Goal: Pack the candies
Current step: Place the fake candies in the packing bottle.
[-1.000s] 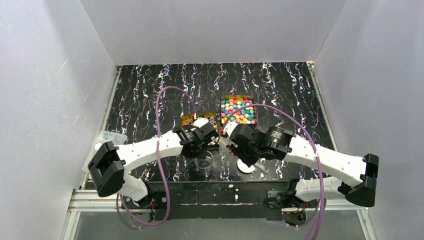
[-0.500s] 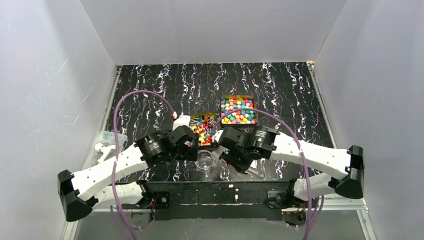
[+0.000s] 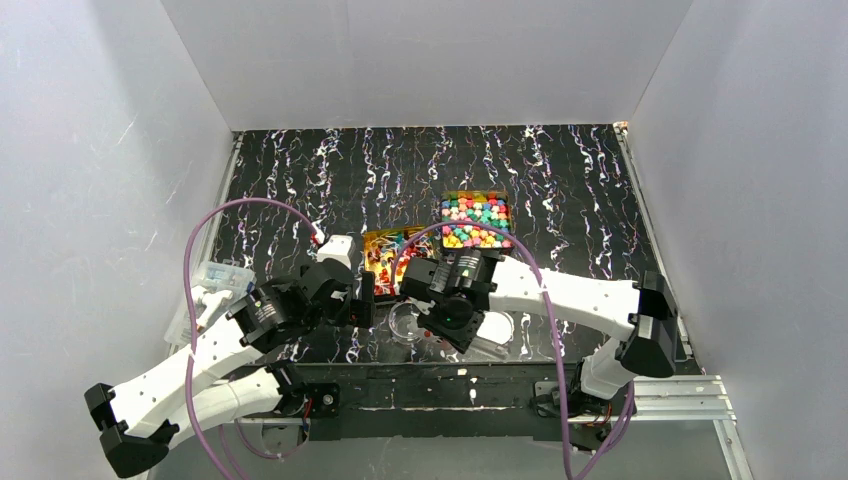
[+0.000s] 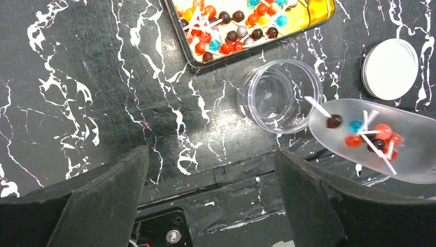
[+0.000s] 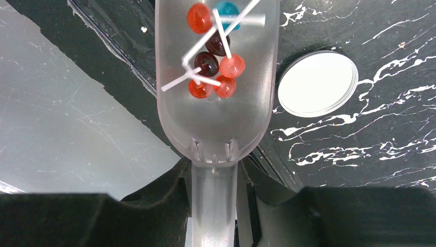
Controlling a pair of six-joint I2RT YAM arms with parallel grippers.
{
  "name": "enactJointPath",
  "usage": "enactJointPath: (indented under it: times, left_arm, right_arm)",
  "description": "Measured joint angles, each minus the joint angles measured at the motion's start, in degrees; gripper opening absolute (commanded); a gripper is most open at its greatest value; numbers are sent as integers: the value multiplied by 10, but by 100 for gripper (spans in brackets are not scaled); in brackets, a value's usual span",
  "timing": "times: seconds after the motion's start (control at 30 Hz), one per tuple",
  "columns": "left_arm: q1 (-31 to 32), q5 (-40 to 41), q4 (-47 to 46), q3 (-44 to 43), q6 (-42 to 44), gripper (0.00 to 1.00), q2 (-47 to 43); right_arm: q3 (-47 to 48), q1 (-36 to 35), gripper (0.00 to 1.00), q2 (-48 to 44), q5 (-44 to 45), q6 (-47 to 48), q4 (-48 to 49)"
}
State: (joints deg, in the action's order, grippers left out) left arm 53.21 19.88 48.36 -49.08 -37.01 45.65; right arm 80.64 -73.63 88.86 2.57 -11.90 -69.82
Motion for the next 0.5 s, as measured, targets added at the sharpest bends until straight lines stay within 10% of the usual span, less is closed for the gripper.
enactJointPath:
  times: [0.5]
  left_arm:
    - [-10, -28, -12, 26, 26, 93, -54]
  right_arm:
    - [103, 0, 1, 128, -15, -17, -78]
